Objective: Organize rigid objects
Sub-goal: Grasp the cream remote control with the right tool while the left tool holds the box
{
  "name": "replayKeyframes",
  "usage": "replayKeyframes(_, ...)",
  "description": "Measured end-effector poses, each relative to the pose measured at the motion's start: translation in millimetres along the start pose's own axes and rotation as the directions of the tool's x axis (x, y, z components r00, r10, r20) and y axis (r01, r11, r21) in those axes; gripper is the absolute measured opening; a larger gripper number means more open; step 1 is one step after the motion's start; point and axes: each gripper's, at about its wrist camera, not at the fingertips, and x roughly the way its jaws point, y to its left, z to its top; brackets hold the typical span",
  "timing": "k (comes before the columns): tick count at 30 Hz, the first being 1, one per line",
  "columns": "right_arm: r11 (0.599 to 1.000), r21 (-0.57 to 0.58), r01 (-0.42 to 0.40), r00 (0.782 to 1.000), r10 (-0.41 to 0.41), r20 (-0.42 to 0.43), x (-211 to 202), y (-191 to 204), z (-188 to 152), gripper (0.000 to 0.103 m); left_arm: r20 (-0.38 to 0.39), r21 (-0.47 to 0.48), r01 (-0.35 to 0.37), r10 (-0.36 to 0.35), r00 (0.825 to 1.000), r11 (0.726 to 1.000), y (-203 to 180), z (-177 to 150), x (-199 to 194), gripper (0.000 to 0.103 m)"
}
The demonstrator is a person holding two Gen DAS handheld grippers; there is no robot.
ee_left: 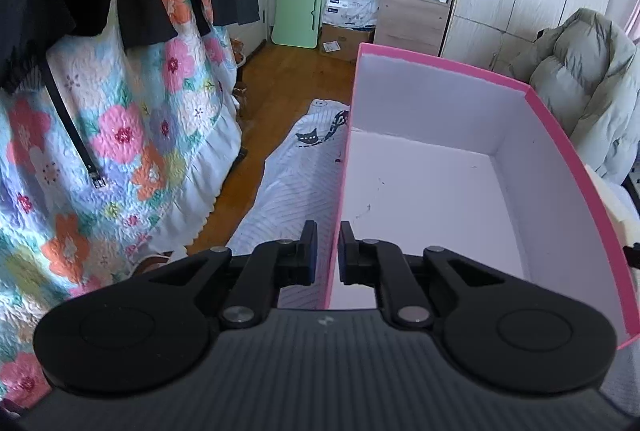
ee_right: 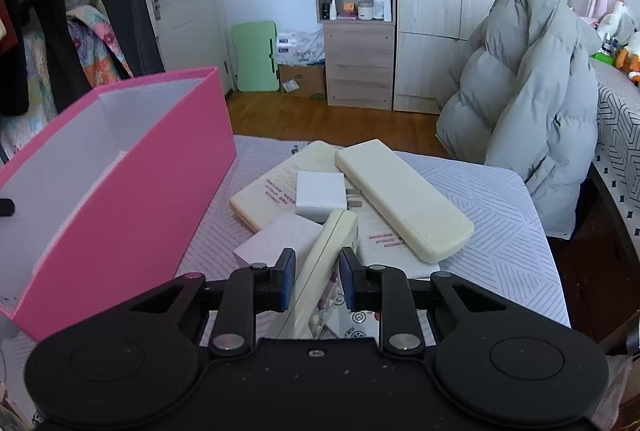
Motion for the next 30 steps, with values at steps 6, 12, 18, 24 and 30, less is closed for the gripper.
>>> replayKeyframes(6, 0.99, 0.13, -0.062, 0.988, 0.079, -0.131, 7, -5, -5, 0.041, 0.074, -0.002, 0.007, -0.006, 0.997, 1.0, -3, -4, -8, 0.005)
replayKeyframes(12, 0.986, 0.166, -0.004, 0.992, 0.025, -0.122, 19, -14, -9, 0.027, 0.028, -0.018, -0.003, 0.004, 1.0, 1.0, -1, -2, -1, 0.008)
replayKeyframes(18, 0.985, 0.163, -0.051, 0.998, 0.055, -0.018, -10, -17, -5, 0.021, 0.069, -0.04, -0.016, 0.019, 0.997, 0.999, -5, -9, -5, 0.005)
replayKeyframes(24, 0.992, 0.081, -0.101, 0.99, 0.092, 0.104, -45, 1, 17, 0.02, 0.082, -0.047, -0.003, 0.007, 0.997, 0.999, -4, -8, -6, 0.005)
replayKeyframes(30, 0.966, -0.014, -0.259, 0.947, 0.257, 0.191, -78, 33, 65, 0.02, 0.081, -0.067, 0.002, 0.003, 0.997, 0.998, -3, -8, -5, 0.005)
